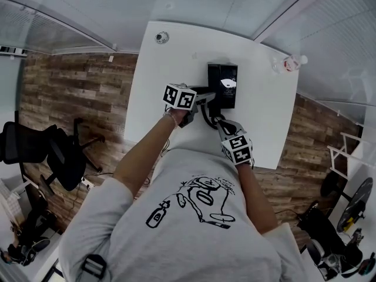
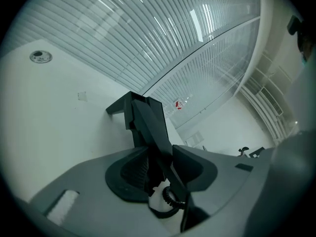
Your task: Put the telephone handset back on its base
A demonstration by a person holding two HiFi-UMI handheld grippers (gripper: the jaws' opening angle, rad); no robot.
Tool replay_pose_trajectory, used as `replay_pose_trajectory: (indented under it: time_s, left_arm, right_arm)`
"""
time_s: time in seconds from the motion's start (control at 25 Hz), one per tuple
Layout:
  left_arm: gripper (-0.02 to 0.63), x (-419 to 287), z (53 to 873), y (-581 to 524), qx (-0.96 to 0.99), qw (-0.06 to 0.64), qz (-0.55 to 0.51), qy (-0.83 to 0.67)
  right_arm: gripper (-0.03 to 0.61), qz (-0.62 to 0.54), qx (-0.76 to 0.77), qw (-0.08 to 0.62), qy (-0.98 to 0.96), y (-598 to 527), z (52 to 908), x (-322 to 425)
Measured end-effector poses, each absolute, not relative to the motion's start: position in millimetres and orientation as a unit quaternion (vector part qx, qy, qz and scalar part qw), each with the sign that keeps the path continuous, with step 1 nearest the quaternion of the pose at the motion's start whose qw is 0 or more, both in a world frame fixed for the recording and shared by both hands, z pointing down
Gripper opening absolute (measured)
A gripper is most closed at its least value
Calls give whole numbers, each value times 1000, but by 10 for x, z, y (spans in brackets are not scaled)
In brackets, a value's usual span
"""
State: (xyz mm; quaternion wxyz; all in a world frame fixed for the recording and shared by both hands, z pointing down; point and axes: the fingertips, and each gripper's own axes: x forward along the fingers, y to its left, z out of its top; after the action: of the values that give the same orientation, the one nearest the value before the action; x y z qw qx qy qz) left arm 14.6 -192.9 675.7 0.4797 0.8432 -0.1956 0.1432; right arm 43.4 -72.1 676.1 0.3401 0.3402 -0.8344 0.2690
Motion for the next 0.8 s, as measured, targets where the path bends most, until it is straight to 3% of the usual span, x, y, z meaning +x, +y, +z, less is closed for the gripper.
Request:
replay_pose_trajectory:
  time_s: [0.8]
  left_arm:
    - [153, 105, 6799, -2030, 855, 411, 210, -235]
  right_arm:
    - [11, 307, 342, 344, -819, -840, 6973, 392]
